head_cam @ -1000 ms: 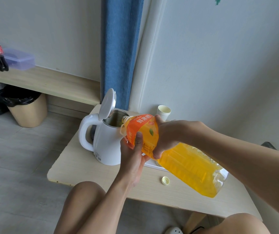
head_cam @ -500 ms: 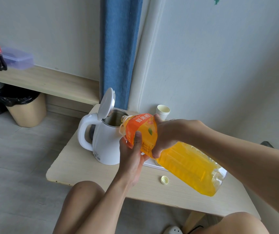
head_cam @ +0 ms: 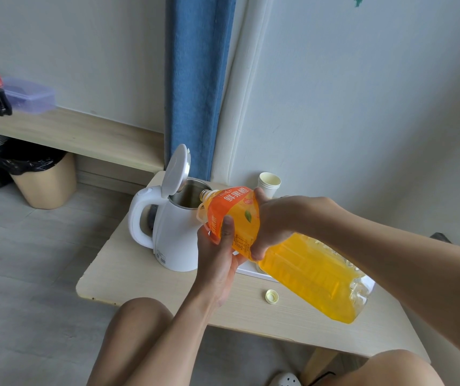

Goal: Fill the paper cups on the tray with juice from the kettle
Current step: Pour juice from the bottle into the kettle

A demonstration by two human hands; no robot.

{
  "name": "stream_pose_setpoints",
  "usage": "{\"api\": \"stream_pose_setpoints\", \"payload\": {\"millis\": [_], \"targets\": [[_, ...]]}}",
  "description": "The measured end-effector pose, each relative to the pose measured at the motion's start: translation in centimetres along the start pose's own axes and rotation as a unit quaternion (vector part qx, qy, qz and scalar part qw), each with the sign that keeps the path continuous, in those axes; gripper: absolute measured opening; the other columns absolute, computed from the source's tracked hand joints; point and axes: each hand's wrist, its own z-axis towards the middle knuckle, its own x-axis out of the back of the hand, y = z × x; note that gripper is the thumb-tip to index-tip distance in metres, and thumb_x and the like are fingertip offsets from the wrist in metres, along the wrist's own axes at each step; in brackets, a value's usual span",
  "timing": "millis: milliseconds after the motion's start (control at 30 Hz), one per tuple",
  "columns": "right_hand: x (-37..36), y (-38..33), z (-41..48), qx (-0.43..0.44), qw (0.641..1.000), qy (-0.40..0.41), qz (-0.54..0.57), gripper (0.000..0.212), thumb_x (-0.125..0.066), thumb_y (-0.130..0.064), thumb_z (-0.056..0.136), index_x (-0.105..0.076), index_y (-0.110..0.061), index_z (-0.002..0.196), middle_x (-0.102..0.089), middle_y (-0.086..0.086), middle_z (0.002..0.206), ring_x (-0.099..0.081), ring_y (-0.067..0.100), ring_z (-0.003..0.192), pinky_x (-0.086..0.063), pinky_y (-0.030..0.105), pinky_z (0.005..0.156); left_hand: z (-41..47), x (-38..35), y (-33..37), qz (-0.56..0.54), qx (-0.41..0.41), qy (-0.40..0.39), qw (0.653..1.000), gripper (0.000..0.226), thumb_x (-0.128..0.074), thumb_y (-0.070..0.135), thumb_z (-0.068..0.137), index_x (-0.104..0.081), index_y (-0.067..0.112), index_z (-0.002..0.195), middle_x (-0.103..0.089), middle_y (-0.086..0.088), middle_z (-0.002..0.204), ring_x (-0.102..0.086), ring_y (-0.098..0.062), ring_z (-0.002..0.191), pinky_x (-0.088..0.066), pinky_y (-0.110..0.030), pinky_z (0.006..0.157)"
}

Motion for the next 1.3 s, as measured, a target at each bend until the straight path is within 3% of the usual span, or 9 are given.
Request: {"api": "stream_pose_setpoints", "payload": {"millis": [500,733,900,1133,1300], "targets": [[0.0,0.1,0.3,-0.006,1.000,0.003,-0.002,0.124,-0.075,-0.053,0.076,0.018,-0.019,0.151,-0.035,-0.001,0.132,-0.052,0.030,0.118,-0.047,0.042,0.101,0.1,0.1,0.0,0.002,0.000,0.001,1.000,0.115,-0.089,0.067,0.059,-0.042,0.017,0.151,-0.066,-0.014,0.137,-0.068,-0.035,0.122,-0.058,-0.061,0.092],[-0.2,0.2,1.2,-0.010,1.000,-0.005,-0.015,0.130,-0.077,-0.056,0.069,0.018,-0.021,0.151,-0.036,0.007,0.140,-0.054,0.032,0.114,-0.048,0.045,0.099,0.0,-0.1,0.0,-0.006,-0.005,-0.001,1.000,0.089,-0.076,0.057,0.077,-0.044,0.014,0.149,-0.066,-0.017,0.136,-0.068,-0.036,0.121,-0.060,-0.057,0.088],[-0.1,0.2,1.0,-0.008,1.000,0.000,-0.011,0.128,-0.076,-0.054,0.072,0.017,-0.019,0.151,-0.039,0.006,0.135,-0.054,0.031,0.115,-0.048,0.044,0.099,0.0,-0.1,0.1,-0.004,-0.007,0.000,1.000,0.111,-0.088,0.066,0.062,-0.044,0.014,0.149,-0.067,-0.016,0.136,-0.068,-0.036,0.122,-0.060,-0.057,0.088],[0.0,0.2,1.2,-0.001,0.999,-0.007,-0.034,0.122,-0.074,-0.056,0.074,0.012,-0.022,0.153,-0.027,0.004,0.149,-0.052,0.032,0.118,-0.047,0.044,0.101,0.0,-0.2,0.1,-0.011,-0.008,-0.005,1.000,0.110,-0.088,0.065,0.063,-0.044,0.012,0.149,-0.067,-0.017,0.136,-0.067,-0.037,0.122,-0.061,-0.055,0.086],[-0.1,0.2,1.6,-0.005,0.999,-0.008,-0.037,0.124,-0.076,-0.057,0.071,0.012,-0.024,0.153,-0.027,0.006,0.147,-0.052,0.032,0.116,-0.046,0.044,0.101,0.0,-0.2,0.1,-0.010,-0.009,-0.005,1.000,0.108,-0.087,0.064,0.064,-0.044,0.014,0.150,-0.066,-0.017,0.137,-0.067,-0.037,0.123,-0.060,-0.058,0.089]]}}
